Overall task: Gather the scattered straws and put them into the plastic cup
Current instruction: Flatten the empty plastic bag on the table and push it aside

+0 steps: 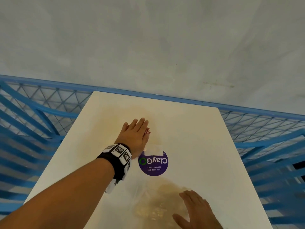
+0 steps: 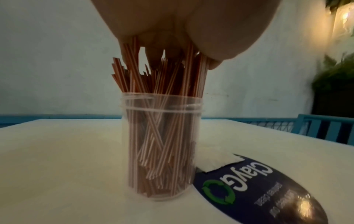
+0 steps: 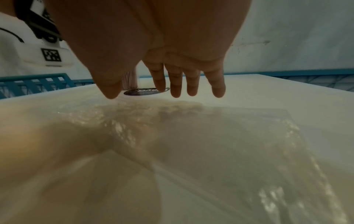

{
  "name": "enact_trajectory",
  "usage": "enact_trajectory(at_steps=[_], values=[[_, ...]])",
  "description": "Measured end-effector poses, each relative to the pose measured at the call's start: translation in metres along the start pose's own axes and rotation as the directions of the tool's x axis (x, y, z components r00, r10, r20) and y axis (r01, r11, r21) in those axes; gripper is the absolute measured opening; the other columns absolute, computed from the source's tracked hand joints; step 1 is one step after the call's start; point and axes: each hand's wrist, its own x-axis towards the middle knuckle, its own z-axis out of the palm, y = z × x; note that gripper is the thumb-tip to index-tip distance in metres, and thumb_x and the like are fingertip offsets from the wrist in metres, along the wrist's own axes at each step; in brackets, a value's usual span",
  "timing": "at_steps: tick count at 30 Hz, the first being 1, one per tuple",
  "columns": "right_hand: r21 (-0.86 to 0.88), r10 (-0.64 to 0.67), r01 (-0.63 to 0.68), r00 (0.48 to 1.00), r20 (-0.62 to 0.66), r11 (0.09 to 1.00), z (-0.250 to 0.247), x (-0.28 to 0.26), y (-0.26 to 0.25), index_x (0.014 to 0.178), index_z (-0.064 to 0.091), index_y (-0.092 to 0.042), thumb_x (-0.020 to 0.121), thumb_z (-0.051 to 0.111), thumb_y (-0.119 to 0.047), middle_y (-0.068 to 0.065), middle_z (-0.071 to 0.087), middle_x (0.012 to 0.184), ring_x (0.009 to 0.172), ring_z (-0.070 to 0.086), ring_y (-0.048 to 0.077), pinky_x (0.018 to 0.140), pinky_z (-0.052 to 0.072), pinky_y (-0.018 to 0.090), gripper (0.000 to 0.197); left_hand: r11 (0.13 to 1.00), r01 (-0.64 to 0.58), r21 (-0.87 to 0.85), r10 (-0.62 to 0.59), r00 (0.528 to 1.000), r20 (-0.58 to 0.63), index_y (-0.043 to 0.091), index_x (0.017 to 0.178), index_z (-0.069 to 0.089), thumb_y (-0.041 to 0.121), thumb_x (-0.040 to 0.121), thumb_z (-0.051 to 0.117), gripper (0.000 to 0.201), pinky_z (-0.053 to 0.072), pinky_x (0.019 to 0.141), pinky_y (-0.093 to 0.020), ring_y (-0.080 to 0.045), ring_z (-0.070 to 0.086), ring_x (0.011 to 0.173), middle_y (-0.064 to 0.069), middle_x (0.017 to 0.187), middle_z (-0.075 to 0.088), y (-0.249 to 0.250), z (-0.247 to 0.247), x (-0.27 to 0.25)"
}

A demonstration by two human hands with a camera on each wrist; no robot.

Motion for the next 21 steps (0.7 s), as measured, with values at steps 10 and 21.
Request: enact_trajectory(at_steps=[10,21], values=[[-0.087,0.202,-0.211,0.974,-0.100,0.974,0.005,-0.019,0.007,0.139,0.028,-0.031,0.081,0.043,-0.053,-0.008,0.022,0.149,0.137,0.025,0.016,0.104,0.033,0.040,0.064,0.988,0.021,0.153,-0.013,0.999,-0.049,0.022,0.152,-0.004,0.067,0.090,0.009,0.078,-0.011,0.114,-0.054,-0.023,-0.010,0.148,0.001,0.161,-0.011,0.013,-0.010,-0.006],[0.033,0.365,-0.364,0.931,-0.023,0.931,0.009,-0.023,0.016,0.137,0.024,-0.020,0.093,0.032,-0.042,0.003,0.053,0.127,0.114,0.056,0.024,0.090,0.044,0.036,0.050,0.905,-0.401,0.140,0.306,0.845,0.439,0.011,0.133,0.045,0.033,0.099,0.038,0.041,0.038,0.103,-0.044,-0.029,0.043,0.124,-0.008,0.137,0.047,0.068,0.068,-0.082]])
